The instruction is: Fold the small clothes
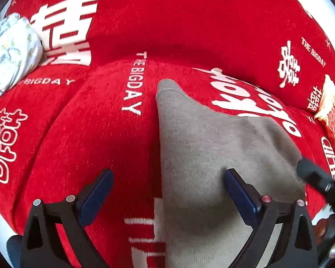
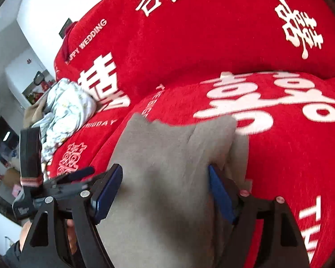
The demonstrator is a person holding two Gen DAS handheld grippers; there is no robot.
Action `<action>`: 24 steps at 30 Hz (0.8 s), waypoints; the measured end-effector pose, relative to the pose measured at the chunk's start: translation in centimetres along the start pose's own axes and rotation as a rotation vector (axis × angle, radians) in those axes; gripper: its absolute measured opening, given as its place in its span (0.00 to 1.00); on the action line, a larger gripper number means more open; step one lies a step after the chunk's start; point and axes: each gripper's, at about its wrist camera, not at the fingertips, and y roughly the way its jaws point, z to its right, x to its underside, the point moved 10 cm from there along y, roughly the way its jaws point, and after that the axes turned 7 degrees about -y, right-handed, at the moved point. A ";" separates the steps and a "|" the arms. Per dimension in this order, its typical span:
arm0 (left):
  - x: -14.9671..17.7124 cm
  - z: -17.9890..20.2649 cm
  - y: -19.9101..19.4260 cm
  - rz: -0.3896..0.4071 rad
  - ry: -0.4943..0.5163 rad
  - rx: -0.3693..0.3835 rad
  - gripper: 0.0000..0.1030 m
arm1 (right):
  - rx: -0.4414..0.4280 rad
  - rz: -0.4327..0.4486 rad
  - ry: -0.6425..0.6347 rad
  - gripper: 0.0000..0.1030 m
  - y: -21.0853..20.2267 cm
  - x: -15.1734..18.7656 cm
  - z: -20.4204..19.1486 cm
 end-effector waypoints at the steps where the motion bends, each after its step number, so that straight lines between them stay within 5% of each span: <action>1: 0.0 -0.2 0.6 -0.013 -0.011 0.008 0.97 | -0.028 -0.002 0.012 0.79 0.4 -0.3 0.1; 5: -0.2 -0.2 1.9 -0.033 -0.009 0.004 0.97 | 0.057 0.033 0.030 0.79 -0.1 -1.7 1.8; 8: -0.2 0.1 2.1 -0.023 0.006 -0.006 0.97 | 0.025 0.113 -0.042 0.79 -2.3 -2.9 -0.4; 12: -0.2 0.4 2.4 -0.021 0.008 -0.016 0.97 | -0.105 -0.001 -0.064 0.79 0.0 -0.9 -2.8; 16: -0.1 0.4 2.6 -0.023 0.024 -0.013 1.00 | -0.044 -0.096 0.042 0.77 3.5 1.3 0.7; 24: 0.4 0.4 0.6 0.002 0.020 0.003 0.99 | -0.050 -0.015 -0.048 0.77 -0.3 1.7 -1.2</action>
